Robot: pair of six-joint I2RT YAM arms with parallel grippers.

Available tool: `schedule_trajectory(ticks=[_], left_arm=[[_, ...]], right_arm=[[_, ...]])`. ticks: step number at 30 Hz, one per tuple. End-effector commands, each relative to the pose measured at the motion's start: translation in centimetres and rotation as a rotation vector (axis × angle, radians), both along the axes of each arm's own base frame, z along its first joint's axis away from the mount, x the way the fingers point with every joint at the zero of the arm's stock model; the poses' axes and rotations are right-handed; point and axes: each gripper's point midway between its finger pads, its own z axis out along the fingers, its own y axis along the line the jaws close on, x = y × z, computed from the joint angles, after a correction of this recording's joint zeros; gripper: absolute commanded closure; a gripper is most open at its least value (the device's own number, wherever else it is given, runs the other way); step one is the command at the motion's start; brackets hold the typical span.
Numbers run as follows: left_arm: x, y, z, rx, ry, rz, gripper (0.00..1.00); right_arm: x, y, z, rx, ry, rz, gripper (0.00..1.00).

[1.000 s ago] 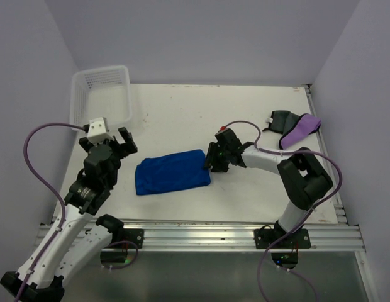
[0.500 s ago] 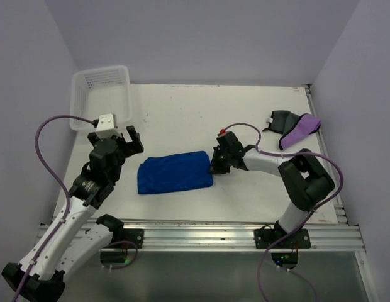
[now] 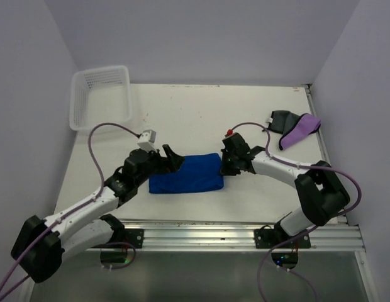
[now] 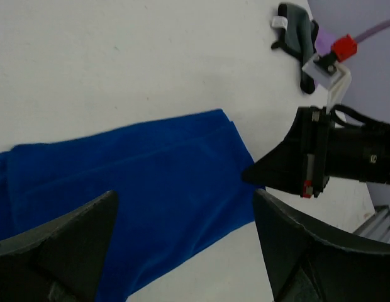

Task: Roll the towels
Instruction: Fold the towel

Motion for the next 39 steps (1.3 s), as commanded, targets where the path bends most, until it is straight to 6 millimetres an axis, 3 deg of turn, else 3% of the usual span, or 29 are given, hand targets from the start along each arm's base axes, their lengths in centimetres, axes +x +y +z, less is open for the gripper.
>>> schedule_trajectory(ticks=[1, 2, 3, 4, 5, 8, 9, 12, 16, 24, 31, 39], left_arm=[[-1.5, -6.8, 4.1, -0.231, -0.098, -0.15, 0.09], [-1.9, -7.8, 3.9, -0.245, -0.093, -0.176, 0.1], [-2.3, -8.7, 4.6, -0.304, -0.103, -0.2, 0.16], [-2.6, -9.4, 2.7, -0.302, -0.058, -0.214, 0.2], [-3.0, -9.9, 2.3, -0.322, -0.047, -0.245, 0.24], [-3.0, -10.7, 1.3, -0.342, -0.034, -0.252, 0.46], [-3.1, -11.1, 1.0, -0.336, -0.029, -0.257, 0.62], [-3.6, -12.7, -0.5, -0.298, 0.003, -0.284, 0.83], [-4.2, -14.0, -2.5, -0.279, 0.05, -0.306, 1.0], [-4.8, -16.4, -5.9, -0.204, 0.104, -0.312, 1.0], [-4.2, -18.0, -6.8, -0.169, 0.1, -0.328, 1.0], [-4.0, -17.3, -10.6, -0.072, 0.177, -0.266, 1.0]], right_arm=[[0.0, -1.3, -0.7, -0.045, -0.001, -0.044, 1.0], [-0.1, -1.3, -0.8, -0.043, -0.002, -0.054, 1.0], [-0.2, -1.4, -0.9, -0.045, 0.003, -0.059, 1.0], [-0.2, -1.5, -1.0, -0.044, 0.003, -0.067, 1.0], [-0.1, -1.3, -0.9, -0.034, 0.002, -0.075, 1.0], [-0.3, -1.3, -1.0, -0.018, 0.006, -0.091, 1.0], [-0.3, -1.3, -1.1, -0.014, 0.007, -0.094, 1.0], [-0.3, -1.1, -1.1, -0.002, 0.01, -0.1, 1.0], [-0.1, -1.1, -0.8, 0.006, 0.004, -0.116, 1.0], [-0.1, -1.1, -0.3, 0.017, -0.005, -0.126, 1.0], [-0.2, -1.1, 0.0, 0.026, -0.008, -0.126, 1.0], [-0.3, -1.2, 0.0, 0.026, -0.01, -0.129, 1.0]])
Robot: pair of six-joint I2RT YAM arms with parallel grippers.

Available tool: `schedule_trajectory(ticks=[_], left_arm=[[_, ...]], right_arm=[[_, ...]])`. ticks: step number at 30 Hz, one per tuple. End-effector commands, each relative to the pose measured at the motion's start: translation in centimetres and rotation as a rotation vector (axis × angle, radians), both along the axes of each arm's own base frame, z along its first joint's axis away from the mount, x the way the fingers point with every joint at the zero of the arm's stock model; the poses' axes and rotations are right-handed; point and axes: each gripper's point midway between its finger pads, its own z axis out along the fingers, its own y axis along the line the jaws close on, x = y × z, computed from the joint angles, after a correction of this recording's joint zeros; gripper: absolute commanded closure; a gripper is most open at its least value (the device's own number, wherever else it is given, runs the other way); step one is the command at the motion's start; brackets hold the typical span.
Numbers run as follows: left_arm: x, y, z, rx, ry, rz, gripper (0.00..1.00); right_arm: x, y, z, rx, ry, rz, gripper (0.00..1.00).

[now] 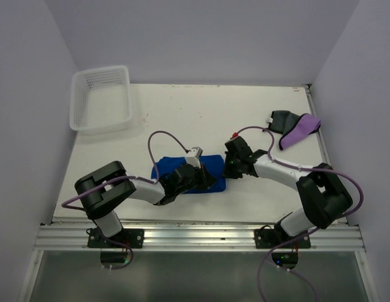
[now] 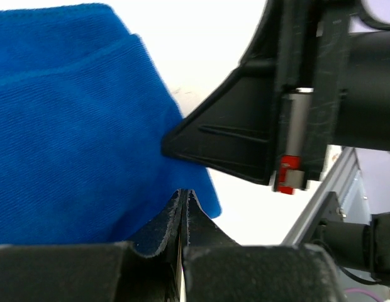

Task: Roll the towels
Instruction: Fold the towel

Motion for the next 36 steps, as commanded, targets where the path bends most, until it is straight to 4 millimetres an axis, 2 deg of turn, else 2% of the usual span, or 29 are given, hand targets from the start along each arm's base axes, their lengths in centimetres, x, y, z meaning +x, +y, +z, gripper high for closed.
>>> schedule_trajectory(ticks=[1, 14, 22, 30, 36], left_arm=[[0.8, 0.0, -0.8, 0.041, -0.008, 0.041, 1.0], [-0.1, -0.5, -3.2, 0.118, 0.008, 0.039, 1.0], [-0.9, -1.1, -3.5, 0.156, -0.014, 0.041, 1.0], [-0.9, -0.5, -3.4, 0.162, -0.026, 0.066, 1.0], [-0.7, 0.2, -2.7, 0.159, -0.043, 0.089, 1.0]], right_arm=[[0.6, -0.1, 1.1, 0.018, -0.045, -0.025, 1.0], [0.9, 0.1, 2.0, 0.038, -0.063, -0.041, 1.0], [1.0, 1.3, 2.8, 0.109, -0.086, -0.013, 1.0], [0.4, 3.2, 2.8, 0.161, -0.086, 0.038, 1.0], [0.2, 3.4, 2.7, 0.114, -0.099, 0.06, 1.0]])
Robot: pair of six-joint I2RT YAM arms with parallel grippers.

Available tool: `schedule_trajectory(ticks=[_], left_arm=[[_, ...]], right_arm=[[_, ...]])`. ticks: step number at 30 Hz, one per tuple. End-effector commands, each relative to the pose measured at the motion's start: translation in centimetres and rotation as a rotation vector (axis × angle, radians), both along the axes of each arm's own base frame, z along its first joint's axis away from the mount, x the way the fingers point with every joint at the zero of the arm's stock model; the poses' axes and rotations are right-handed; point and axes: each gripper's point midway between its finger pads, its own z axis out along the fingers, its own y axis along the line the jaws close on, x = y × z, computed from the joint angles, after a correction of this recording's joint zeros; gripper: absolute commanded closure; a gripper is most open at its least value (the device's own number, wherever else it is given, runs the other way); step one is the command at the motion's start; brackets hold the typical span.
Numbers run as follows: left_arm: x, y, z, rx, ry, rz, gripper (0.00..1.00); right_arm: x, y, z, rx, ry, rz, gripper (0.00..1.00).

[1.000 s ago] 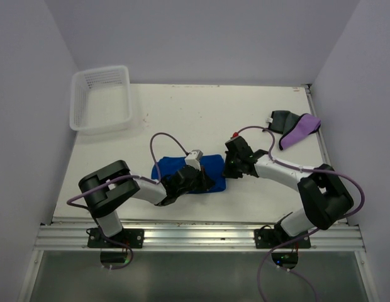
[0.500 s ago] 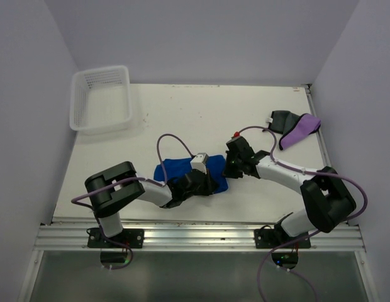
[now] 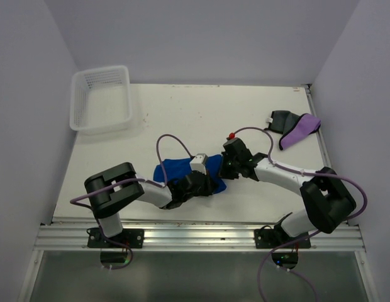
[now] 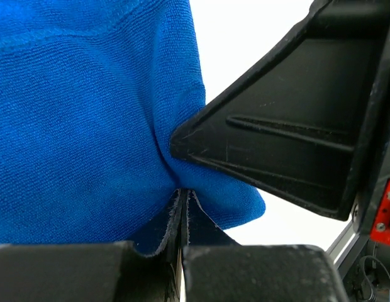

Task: Roll the towels
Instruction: Fold the towel

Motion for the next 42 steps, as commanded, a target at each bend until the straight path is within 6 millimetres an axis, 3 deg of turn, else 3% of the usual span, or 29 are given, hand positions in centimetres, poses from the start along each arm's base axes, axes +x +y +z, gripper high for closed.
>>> schedule_trajectory(ticks=[1, 15, 18, 25, 28, 34, 42], left_arm=[[0.4, 0.8, 0.7, 0.015, -0.041, 0.029, 1.0], [0.3, 1.6, 0.6, 0.014, -0.044, 0.051, 1.0], [0.4, 1.9, 1.0, 0.014, -0.053, 0.062, 1.0], [0.7, 5.0, 3.9, 0.053, -0.121, 0.123, 1.0], [0.9, 6.7, 4.3, 0.1, -0.142, 0.156, 1.0], [0.8, 8.8, 2.0, 0.193, -0.13, 0.193, 1.0], [0.4, 7.9, -0.2, 0.196, -0.096, 0.165, 1.0]], right_arm=[[0.6, 0.9, 1.1, -0.002, -0.051, 0.015, 1.0], [0.3, 1.7, -1.1, -0.123, -0.004, 0.039, 1.0], [0.3, 1.0, -1.4, -0.166, 0.001, 0.024, 1.0], [0.5, -0.1, -0.8, -0.213, -0.022, 0.008, 1.0], [0.6, 0.0, -0.6, -0.21, -0.025, 0.009, 1.0], [0.8, 0.3, -0.2, -0.202, -0.03, 0.012, 1.0], [0.8, 1.8, 0.2, -0.166, -0.035, 0.038, 1.0]])
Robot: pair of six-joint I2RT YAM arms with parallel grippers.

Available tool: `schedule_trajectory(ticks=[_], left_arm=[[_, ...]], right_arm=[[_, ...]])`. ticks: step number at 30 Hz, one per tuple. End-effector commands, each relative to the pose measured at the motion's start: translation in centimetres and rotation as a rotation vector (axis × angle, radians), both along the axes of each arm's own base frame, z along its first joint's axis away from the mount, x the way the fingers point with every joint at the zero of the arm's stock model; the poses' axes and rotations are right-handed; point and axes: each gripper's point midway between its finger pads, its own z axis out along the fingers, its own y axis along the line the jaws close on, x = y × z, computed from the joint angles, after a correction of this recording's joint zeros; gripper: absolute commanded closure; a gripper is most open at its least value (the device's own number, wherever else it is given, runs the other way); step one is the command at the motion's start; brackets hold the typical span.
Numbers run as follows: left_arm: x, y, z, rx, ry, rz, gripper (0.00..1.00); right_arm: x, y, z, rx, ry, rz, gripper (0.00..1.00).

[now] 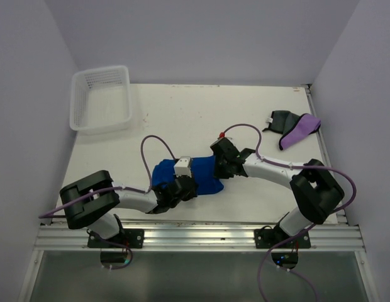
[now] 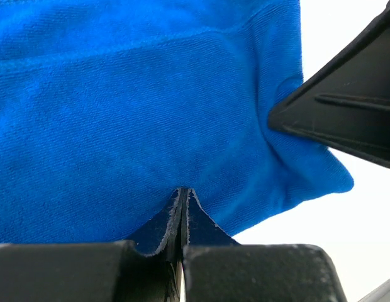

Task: Roll the towels
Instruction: Fold the towel

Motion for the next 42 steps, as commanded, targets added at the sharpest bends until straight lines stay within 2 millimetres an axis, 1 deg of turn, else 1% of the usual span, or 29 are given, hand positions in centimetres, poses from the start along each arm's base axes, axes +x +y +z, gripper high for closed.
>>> schedule_trajectory(ticks=[1, 6, 9, 14, 19, 21, 26, 33, 37, 41, 42], left_arm=[[0.4, -0.4, -0.1, -0.006, -0.023, 0.005, 1.0], [0.4, -0.7, -0.4, -0.009, -0.017, -0.002, 1.0], [0.4, -0.8, -0.3, -0.014, -0.015, -0.003, 1.0], [0.3, -0.6, -0.4, -0.011, -0.015, 0.0, 1.0], [0.3, -0.4, -0.4, -0.004, -0.015, 0.003, 1.0], [0.3, -0.1, -0.3, 0.004, -0.018, 0.007, 1.0], [0.4, 0.2, 0.1, 0.011, -0.027, 0.013, 1.0], [0.4, 0.3, 0.0, 0.014, -0.028, 0.016, 1.0], [0.4, 0.2, 0.1, 0.011, -0.027, 0.015, 1.0], [0.4, 0.5, 0.4, 0.01, -0.033, 0.019, 1.0], [0.4, 0.5, 0.9, 0.001, -0.041, 0.021, 1.0]], right_arm=[[0.7, 1.1, 1.0, 0.016, -0.032, 0.015, 1.0], [0.5, 2.5, 1.2, 0.075, -0.029, 0.04, 1.0], [0.4, 2.8, 0.6, 0.085, -0.013, 0.047, 1.0], [0.0, 3.2, -0.1, 0.093, 0.004, 0.056, 0.96], [0.0, 3.1, -0.1, 0.09, 0.007, 0.054, 0.74], [-0.1, 2.9, 0.3, 0.082, -0.002, 0.05, 0.72], [0.2, 2.1, 1.6, 0.06, -0.039, 0.039, 0.7], [0.2, 2.8, 2.6, 0.079, -0.055, 0.047, 0.69], [-0.1, 3.0, 2.0, 0.081, -0.038, 0.046, 0.75], [-0.1, 3.1, 2.1, 0.087, -0.045, 0.039, 0.77], [0.0, 3.1, 2.1, 0.086, -0.047, 0.038, 0.81]])
